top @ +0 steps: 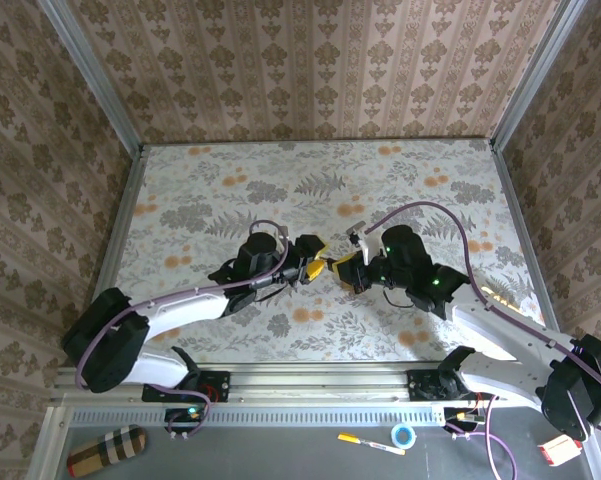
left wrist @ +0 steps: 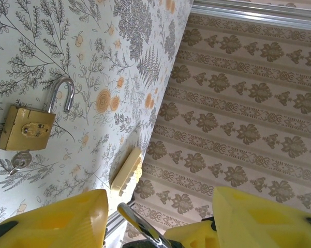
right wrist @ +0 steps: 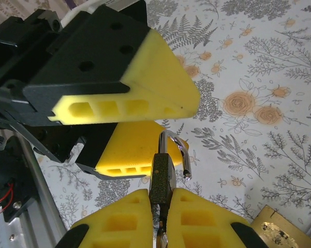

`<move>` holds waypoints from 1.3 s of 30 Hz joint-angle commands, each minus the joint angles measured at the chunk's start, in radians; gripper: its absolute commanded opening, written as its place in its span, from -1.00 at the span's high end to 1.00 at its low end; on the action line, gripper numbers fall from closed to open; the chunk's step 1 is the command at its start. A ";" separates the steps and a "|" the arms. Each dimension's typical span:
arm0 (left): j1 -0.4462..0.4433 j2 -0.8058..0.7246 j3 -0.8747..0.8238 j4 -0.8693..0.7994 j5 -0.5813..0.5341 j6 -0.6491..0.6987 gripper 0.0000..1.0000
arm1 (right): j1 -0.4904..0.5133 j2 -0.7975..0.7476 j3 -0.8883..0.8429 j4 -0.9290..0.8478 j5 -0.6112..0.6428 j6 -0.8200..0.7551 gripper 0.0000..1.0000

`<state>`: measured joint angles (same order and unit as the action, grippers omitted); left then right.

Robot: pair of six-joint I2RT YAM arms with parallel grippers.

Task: Unlock with the key

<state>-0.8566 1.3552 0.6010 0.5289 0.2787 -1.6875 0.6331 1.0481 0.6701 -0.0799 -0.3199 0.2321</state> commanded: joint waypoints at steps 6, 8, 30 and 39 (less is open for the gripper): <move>0.001 0.039 0.015 0.078 0.014 -0.003 0.27 | 0.010 -0.019 -0.024 0.020 0.004 0.001 1.00; 0.002 0.042 0.016 0.076 0.010 0.010 0.41 | 0.009 -0.020 -0.030 0.032 -0.002 0.022 1.00; 0.014 -0.186 0.029 -0.231 -0.166 0.398 1.00 | -0.042 0.027 -0.099 0.331 -0.120 0.657 1.00; 0.018 -0.250 -0.014 -0.274 -0.192 0.447 1.00 | -0.038 0.093 -0.098 0.293 -0.111 0.771 0.78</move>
<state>-0.8536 1.1496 0.6041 0.3130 0.1253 -1.3304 0.6174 1.1271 0.5819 0.2543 -0.5190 0.9203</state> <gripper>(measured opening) 0.051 0.097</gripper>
